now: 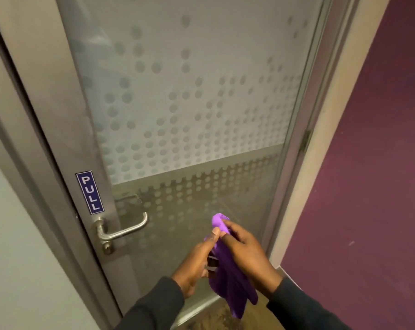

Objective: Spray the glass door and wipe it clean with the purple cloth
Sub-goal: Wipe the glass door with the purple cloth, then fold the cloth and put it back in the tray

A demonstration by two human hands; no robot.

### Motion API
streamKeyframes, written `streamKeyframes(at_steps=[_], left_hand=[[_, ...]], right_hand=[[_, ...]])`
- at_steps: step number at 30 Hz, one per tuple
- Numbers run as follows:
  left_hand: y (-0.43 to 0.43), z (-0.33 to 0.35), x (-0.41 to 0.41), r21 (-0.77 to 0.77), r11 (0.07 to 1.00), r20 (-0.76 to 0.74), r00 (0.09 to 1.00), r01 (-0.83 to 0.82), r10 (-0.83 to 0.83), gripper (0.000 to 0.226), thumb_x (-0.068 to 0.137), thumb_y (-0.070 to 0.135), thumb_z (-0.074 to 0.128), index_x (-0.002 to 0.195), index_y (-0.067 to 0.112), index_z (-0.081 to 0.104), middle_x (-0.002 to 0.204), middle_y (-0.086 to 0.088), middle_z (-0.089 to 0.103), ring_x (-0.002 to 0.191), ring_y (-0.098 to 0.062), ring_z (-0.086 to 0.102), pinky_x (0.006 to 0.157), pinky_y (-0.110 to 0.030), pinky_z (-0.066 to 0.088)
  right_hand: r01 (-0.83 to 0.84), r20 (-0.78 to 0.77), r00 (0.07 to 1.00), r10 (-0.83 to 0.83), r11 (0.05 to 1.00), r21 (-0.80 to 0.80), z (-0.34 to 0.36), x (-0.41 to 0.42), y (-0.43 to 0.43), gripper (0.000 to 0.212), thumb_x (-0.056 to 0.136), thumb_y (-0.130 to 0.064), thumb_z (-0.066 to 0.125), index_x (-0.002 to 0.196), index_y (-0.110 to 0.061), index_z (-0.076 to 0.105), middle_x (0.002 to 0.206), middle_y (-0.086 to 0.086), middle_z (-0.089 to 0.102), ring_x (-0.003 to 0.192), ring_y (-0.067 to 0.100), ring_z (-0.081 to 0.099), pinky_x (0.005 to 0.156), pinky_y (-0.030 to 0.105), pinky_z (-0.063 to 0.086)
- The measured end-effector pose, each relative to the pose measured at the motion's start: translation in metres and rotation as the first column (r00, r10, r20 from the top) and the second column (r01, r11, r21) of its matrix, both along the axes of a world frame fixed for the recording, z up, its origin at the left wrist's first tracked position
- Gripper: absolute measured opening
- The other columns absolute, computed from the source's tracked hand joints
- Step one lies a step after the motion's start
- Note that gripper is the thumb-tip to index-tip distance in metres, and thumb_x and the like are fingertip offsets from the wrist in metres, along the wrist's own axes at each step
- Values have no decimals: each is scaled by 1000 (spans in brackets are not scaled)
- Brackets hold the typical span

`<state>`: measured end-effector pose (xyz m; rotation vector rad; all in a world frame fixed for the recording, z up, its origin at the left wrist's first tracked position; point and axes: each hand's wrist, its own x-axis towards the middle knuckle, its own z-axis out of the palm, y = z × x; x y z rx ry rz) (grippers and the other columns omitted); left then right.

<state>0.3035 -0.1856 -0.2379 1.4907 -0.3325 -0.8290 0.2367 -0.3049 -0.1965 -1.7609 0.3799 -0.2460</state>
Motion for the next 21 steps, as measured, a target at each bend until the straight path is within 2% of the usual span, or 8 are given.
streamKeyframes(at_steps=[3,6,8,10,14,16,18,21], left_hand=[[-4,5,-34,-85,996,-72,997,-28,22,52,86,76,53,118,41,72,117,-5,76,102,-21,74,82,-38,60],[-7,5,-64,-152,982,-145,985,-113,91,43,88,39,73,121,10,73,115,-21,74,106,-35,72,94,-49,58],[-8,5,-84,-117,980,-152,978,-160,141,41,91,13,69,128,-3,62,115,-26,72,109,-39,70,102,-52,53],[-8,10,-106,-94,984,-178,975,-148,130,39,93,4,65,130,-6,58,116,-27,72,104,-38,71,99,-49,55],[-5,28,-144,-125,992,-288,958,-27,-10,57,77,10,74,130,-7,59,123,-29,66,106,-39,66,106,-53,48],[-3,36,-162,-176,982,-341,932,64,-122,59,76,12,74,130,-8,59,124,-29,63,107,-39,65,109,-52,45],[-3,40,-172,-217,966,-380,900,140,-216,51,73,11,80,120,-6,67,115,-25,69,102,-36,69,103,-48,53],[-2,38,-182,-205,959,-408,873,197,-267,40,71,12,83,106,-3,72,100,-22,73,88,-33,74,91,-44,59]], right_hand=[[-96,-65,993,103,990,104,10,-39,6,30,106,-33,47,110,-32,77,107,-3,78,101,14,73,90,30,57],[-54,-35,998,60,987,150,13,-80,-11,34,105,-22,44,107,-21,78,108,-1,78,96,10,73,80,23,55],[51,-11,999,-50,985,164,9,-107,-30,26,103,-21,51,105,-21,77,109,1,78,94,10,72,82,25,55],[160,-6,987,-160,983,94,-1,-135,-51,19,99,-35,61,109,-25,74,112,-4,75,105,13,69,92,30,52],[131,-214,974,-74,956,263,-26,-185,-71,71,67,-85,63,112,-30,67,106,-5,71,98,19,65,93,36,48],[12,-242,959,145,837,547,-44,-212,-68,76,76,-84,59,128,-28,68,121,4,74,111,26,70,98,42,52],[-41,-124,968,219,622,782,-63,-238,-65,75,89,-72,58,140,-18,61,141,16,62,126,33,62,104,49,50],[-118,26,973,229,403,908,-66,-272,-54,70,90,-49,74,141,-3,58,144,25,55,133,40,53,120,58,30]])
